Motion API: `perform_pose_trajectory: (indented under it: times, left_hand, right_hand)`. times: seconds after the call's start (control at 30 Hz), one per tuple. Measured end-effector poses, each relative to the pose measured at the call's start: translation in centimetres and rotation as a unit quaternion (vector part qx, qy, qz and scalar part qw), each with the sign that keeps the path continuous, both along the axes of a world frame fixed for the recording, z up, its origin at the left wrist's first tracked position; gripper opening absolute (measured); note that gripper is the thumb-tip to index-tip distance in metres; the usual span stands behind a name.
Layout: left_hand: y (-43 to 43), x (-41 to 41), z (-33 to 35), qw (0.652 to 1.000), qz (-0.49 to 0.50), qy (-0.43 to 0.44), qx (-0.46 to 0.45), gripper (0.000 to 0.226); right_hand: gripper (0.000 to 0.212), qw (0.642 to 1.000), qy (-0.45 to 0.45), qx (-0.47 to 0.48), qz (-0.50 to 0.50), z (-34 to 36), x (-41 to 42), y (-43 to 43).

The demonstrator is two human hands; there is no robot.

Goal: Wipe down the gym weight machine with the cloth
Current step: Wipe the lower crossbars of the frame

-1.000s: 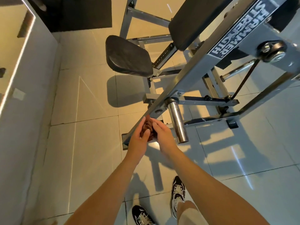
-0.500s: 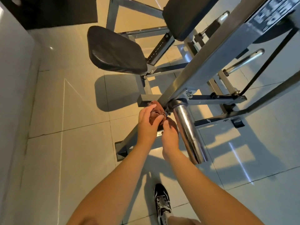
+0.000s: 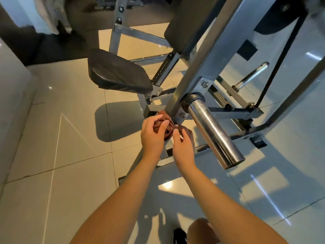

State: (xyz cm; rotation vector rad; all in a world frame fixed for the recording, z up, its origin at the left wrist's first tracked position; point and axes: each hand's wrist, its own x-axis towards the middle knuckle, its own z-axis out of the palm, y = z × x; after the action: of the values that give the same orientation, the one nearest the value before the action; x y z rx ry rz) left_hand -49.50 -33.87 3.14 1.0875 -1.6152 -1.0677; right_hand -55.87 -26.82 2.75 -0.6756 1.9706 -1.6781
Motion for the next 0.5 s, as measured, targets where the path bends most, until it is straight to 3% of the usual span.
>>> perform_pose_trajectory:
  times: [0.37,0.5]
  left_hand:
    - [-1.1,0.9,-5.8,0.993,0.001,0.052,-0.103,0.015]
    - [-1.7,-1.2,-3.4,0.975,-0.014,0.047,-0.216,0.024]
  right_hand:
    - [0.018,0.988,0.096,-0.12,-0.027,-4.0,-0.2,-1.5]
    - [0.023,0.986,0.088,-0.136,-0.04,-3.2,-0.6,-1.0]
